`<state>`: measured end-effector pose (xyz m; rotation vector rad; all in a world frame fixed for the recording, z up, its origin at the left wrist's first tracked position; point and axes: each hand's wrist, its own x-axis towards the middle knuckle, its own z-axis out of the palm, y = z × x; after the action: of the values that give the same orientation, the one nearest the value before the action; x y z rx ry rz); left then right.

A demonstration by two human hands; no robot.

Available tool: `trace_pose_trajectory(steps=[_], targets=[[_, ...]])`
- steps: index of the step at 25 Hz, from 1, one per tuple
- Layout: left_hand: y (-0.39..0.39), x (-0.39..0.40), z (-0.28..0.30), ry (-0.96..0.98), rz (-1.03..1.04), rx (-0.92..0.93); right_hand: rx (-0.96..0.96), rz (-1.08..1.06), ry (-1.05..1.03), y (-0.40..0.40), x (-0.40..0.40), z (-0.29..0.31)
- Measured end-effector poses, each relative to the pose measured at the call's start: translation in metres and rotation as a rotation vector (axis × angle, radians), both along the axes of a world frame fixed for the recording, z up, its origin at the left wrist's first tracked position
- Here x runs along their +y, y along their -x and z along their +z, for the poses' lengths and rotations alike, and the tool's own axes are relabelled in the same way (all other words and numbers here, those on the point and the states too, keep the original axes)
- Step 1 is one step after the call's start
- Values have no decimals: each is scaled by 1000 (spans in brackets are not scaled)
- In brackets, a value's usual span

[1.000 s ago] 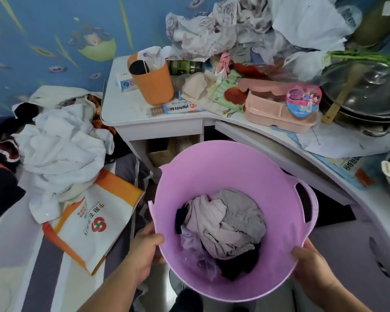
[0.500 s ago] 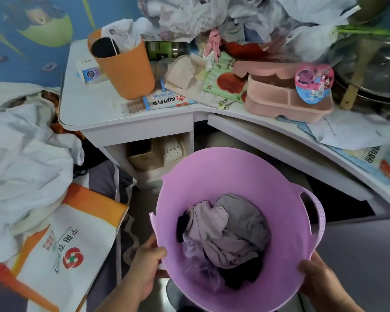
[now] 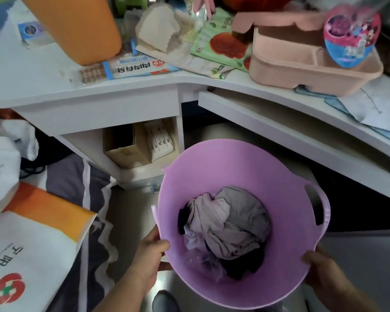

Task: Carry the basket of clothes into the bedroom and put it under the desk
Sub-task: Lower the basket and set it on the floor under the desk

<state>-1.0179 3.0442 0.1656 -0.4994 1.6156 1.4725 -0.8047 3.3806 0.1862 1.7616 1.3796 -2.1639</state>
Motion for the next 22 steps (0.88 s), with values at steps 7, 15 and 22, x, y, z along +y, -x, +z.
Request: trace_pose_trajectory(steps=[7,15,22], targets=[[20,48,-51,-31,-25,32,52,-8,-60,16,39,-42],[40,85,-89,-91,-47,78,139,-36,-77,29,69,-84],[64,114,-140,-99,1,133,227,0,-106,55,102,-130]])
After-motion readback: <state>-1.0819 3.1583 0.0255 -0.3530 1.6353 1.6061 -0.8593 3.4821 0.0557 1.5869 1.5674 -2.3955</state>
